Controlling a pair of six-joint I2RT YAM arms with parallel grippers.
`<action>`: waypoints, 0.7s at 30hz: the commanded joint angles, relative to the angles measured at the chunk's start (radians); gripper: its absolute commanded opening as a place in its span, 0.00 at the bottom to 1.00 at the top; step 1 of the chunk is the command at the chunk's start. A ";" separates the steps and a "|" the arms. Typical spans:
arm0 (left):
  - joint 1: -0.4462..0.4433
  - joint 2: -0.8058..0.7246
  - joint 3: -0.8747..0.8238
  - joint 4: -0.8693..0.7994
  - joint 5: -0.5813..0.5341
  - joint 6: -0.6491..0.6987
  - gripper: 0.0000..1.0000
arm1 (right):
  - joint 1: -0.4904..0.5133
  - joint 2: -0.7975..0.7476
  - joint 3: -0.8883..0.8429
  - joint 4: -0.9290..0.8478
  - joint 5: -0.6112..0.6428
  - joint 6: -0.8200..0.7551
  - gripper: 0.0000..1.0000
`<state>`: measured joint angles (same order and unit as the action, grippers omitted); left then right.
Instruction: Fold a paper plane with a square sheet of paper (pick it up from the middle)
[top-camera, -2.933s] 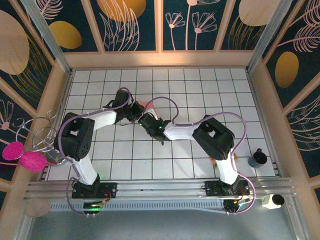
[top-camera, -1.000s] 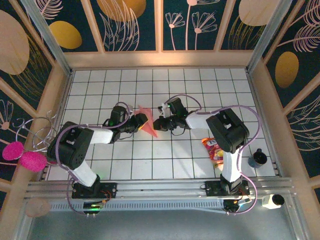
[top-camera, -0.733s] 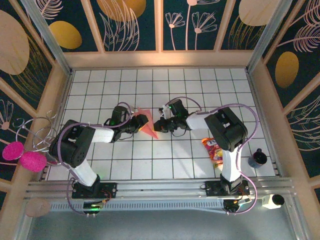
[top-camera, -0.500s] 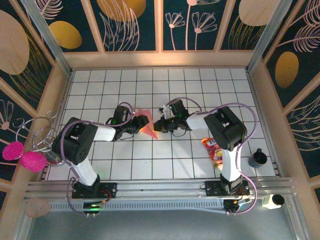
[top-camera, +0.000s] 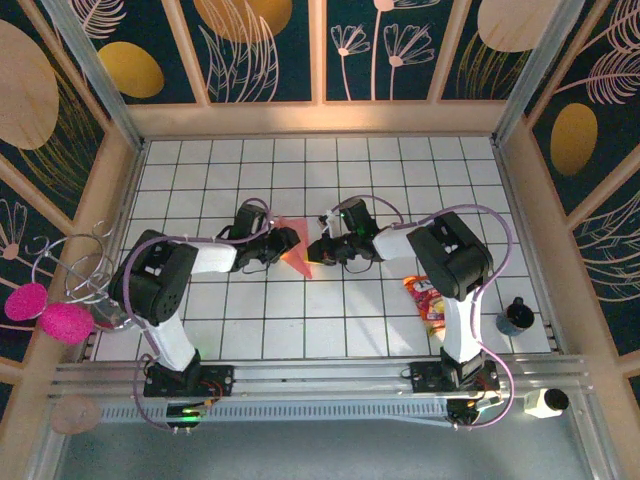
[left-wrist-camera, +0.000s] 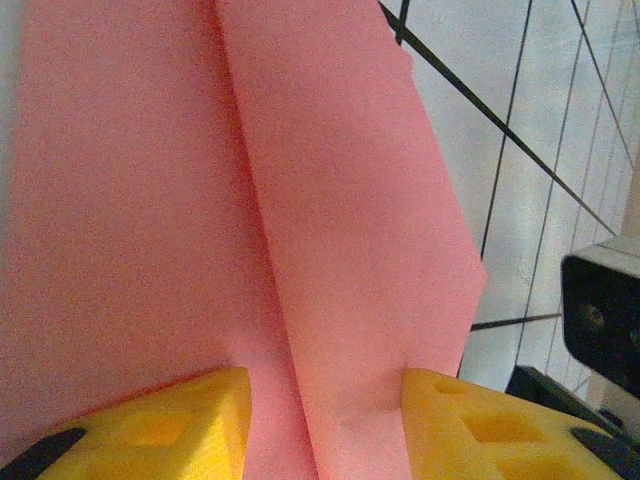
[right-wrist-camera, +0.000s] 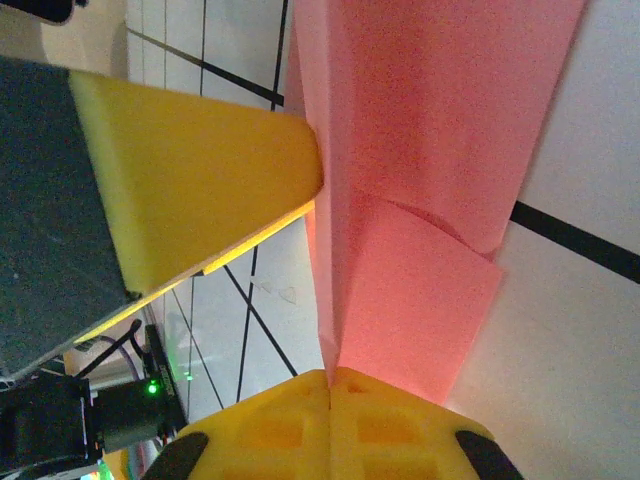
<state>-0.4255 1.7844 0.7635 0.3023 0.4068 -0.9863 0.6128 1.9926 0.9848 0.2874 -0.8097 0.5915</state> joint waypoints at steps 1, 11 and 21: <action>0.002 0.072 0.004 -0.181 -0.094 0.034 0.43 | -0.007 -0.019 -0.016 -0.023 0.023 -0.005 0.17; 0.002 0.105 0.015 -0.239 -0.128 0.037 0.40 | -0.003 -0.154 -0.077 -0.020 0.203 -0.011 0.30; -0.005 0.144 0.017 -0.295 -0.158 0.084 0.41 | 0.042 -0.099 -0.024 -0.061 0.257 -0.035 0.30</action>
<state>-0.4316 1.8206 0.8349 0.2058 0.3790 -0.9562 0.6369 1.8668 0.9306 0.2562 -0.5816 0.5819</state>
